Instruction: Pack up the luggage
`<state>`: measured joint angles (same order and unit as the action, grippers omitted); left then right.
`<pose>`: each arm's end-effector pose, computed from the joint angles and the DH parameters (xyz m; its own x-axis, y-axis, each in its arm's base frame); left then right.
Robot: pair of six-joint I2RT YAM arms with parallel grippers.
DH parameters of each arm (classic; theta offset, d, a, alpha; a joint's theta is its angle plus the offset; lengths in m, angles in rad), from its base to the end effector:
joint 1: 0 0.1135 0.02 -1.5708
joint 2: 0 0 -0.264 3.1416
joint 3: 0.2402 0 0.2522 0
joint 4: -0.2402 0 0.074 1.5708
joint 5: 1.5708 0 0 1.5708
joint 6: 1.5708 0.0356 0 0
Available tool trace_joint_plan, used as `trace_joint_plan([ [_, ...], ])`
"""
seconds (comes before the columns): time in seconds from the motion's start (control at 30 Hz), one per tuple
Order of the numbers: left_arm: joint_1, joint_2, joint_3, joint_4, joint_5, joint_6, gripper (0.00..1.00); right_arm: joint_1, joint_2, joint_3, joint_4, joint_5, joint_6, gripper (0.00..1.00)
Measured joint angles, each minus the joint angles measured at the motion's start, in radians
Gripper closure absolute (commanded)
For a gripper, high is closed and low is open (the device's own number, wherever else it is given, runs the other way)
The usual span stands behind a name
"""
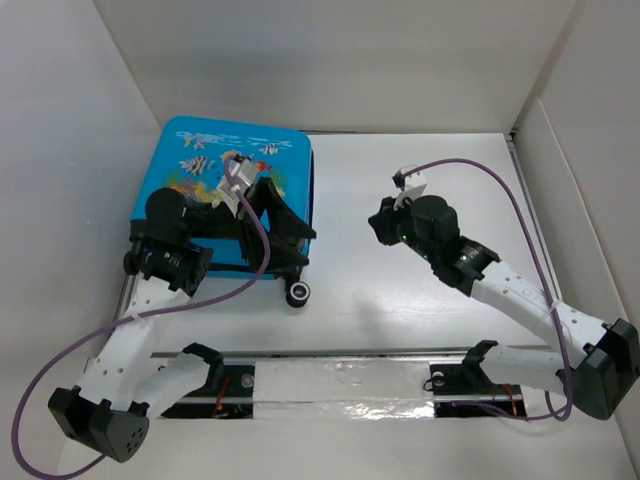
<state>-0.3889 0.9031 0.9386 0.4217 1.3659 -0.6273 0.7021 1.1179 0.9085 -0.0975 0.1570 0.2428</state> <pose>0.1460 -0.0975 0.4253 -0.1917 -0.0505 -0.9801 0.9604 -0.2155 -0.1768 0.2026 0.1641 0.3257 -0.3499 0.0151 -0.9367 -0.4532 0.8723 0.1833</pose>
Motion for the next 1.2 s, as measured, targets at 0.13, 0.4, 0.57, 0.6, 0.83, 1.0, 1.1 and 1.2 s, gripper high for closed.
trace_joint_plan([
  [0.13,0.026,0.088,0.172,0.077,-0.093,-0.071,0.59,0.0,0.016,0.0,0.002,0.0,0.0,0.93],
  [0.4,0.245,0.198,0.512,-0.44,-0.991,0.097,0.5,0.002,0.031,-0.003,0.021,-0.031,-0.004,0.93],
  [0.57,0.437,0.27,0.5,-0.571,-1.415,0.148,0.42,0.011,0.032,-0.021,0.068,-0.053,-0.009,0.73],
  [0.6,0.464,0.301,0.501,-0.586,-1.481,0.153,0.42,0.012,0.034,-0.027,0.075,-0.057,-0.011,0.71],
  [0.83,0.527,0.559,0.52,-0.66,-1.786,0.208,0.43,0.013,0.054,-0.066,0.101,-0.077,-0.026,0.66],
  [1.0,0.671,0.704,0.572,-0.721,-1.796,0.211,0.44,0.013,0.048,-0.106,0.108,-0.079,-0.039,0.66],
  [1.1,0.743,0.763,0.584,-0.738,-1.789,0.211,0.44,0.013,0.032,-0.126,0.111,-0.082,-0.042,0.66],
  [1.2,0.797,0.805,0.584,-0.771,-1.763,0.208,0.44,0.012,0.014,-0.145,0.121,-0.09,-0.042,0.65],
])
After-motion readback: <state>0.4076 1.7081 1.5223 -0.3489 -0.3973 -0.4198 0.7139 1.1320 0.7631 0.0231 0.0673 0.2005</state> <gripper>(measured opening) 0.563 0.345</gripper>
